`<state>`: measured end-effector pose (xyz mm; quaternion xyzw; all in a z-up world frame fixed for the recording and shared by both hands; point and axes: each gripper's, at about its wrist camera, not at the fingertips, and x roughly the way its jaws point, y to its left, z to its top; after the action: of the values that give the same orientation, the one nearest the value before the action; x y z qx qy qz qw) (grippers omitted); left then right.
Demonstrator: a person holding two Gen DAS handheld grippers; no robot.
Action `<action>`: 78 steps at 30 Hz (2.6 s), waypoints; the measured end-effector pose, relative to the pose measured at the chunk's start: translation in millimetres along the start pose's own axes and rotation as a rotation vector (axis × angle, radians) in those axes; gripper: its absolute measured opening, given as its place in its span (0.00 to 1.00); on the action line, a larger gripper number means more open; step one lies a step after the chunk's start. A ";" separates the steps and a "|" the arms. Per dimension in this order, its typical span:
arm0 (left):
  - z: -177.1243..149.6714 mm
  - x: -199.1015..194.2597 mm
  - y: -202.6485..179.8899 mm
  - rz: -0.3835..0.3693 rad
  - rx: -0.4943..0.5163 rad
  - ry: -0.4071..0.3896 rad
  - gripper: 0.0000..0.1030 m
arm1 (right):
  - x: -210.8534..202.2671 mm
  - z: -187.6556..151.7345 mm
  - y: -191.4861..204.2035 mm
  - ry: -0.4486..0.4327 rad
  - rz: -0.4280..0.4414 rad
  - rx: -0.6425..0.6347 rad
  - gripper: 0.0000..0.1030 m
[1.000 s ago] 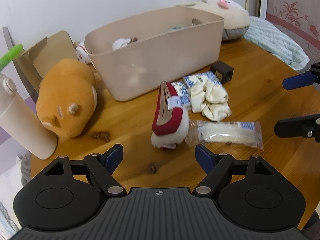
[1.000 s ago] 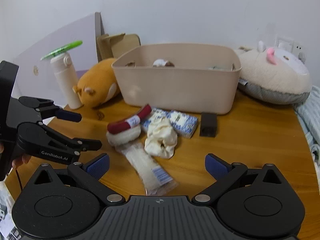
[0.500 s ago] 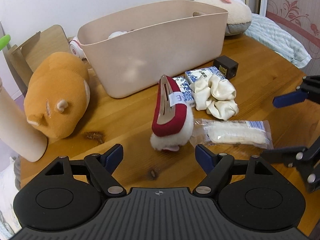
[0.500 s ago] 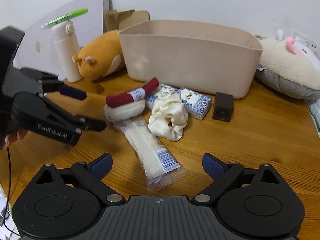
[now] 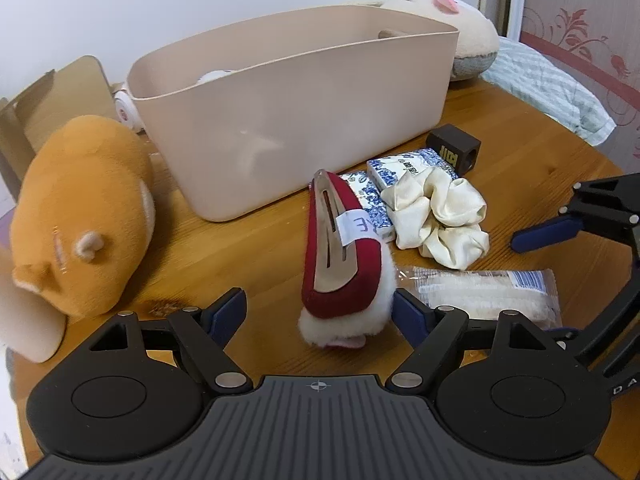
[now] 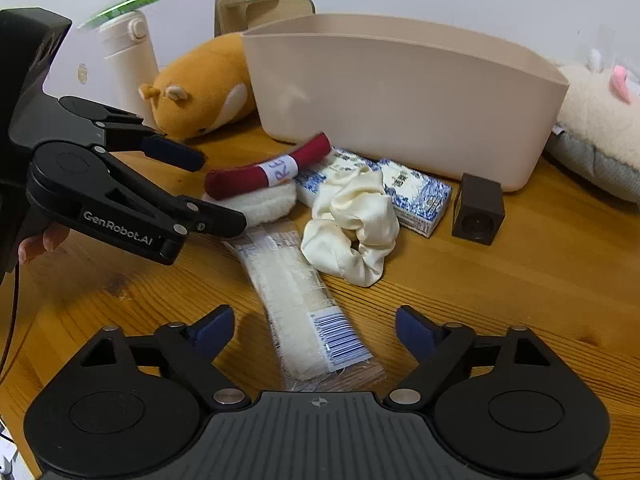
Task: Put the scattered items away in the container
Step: 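Move both tools back toward the red hair clip and cotton pad pack, then close the left tool on the red hair clip while the right tool grasps the cotton pad pack, then carry the hair clip with the left tool while the right tool carries the cotton pads over the basket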
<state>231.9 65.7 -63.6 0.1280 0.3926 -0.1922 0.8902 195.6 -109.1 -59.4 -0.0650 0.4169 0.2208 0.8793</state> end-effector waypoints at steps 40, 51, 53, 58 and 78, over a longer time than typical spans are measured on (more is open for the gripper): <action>-0.6 -25.0 -7.9 -0.008 -0.045 -0.011 0.39 | -23.5 -9.5 -6.0 0.001 -0.010 -0.021 0.27; -6.6 -62.1 -24.8 0.003 -0.020 -0.065 0.38 | -50.9 -12.6 -12.7 -0.057 -0.011 0.011 0.27; -5.9 -68.0 -26.5 0.006 -0.018 -0.075 0.38 | -57.2 -11.3 -13.3 -0.070 -0.011 0.009 0.27; -3.4 -79.9 -30.6 0.025 -0.011 -0.105 0.38 | -78.0 -5.4 -9.7 -0.119 -0.020 -0.007 0.27; 45.2 -114.6 -22.3 0.077 -0.012 -0.228 0.39 | -129.7 47.6 -30.5 -0.296 -0.080 -0.003 0.27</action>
<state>180.6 56.4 50.2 0.1150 0.2847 -0.1689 0.9366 170.6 -165.5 67.9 -0.0496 0.2793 0.1932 0.9393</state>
